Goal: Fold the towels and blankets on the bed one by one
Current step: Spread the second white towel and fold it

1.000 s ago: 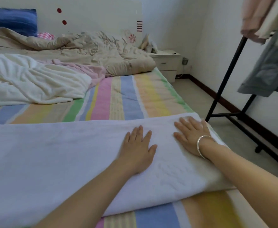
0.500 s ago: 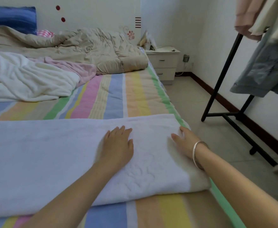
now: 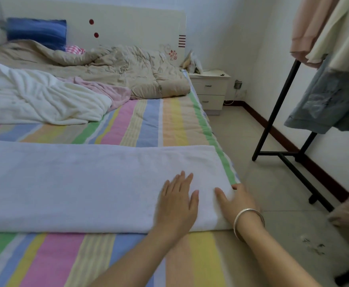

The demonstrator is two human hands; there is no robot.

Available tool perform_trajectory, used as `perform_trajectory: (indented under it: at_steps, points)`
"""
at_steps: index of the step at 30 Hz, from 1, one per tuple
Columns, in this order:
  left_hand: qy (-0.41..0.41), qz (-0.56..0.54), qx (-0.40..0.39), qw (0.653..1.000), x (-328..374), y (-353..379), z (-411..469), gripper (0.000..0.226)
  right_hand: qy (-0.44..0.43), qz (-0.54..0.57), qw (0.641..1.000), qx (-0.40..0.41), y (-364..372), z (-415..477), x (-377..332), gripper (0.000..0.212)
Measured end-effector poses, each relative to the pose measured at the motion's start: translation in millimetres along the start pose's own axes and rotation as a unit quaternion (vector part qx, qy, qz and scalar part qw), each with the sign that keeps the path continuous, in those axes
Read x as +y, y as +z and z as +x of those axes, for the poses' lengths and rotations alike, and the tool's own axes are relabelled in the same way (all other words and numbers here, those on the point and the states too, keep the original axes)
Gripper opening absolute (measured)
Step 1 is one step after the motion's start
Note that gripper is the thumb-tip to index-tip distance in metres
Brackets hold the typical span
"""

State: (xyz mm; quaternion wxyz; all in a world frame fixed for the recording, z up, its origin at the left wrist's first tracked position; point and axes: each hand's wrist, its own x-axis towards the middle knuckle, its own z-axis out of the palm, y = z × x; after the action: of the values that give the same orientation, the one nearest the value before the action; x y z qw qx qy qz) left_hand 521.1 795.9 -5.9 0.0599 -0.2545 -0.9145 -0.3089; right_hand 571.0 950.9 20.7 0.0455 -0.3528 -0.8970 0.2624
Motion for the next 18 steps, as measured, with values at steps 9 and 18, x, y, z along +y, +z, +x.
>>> perform_trajectory:
  at_steps: [9,18]
  points:
    - [-0.096,-0.215,0.072,0.969,-27,-60,-24,0.028,0.185,0.252,0.945,-0.099,-29,1,-3,0.079]
    - [-0.326,-0.567,0.011,0.757,-75,-139,-26,0.024,-0.036,-0.12,0.989,0.074,-33,-47,-118,0.042]
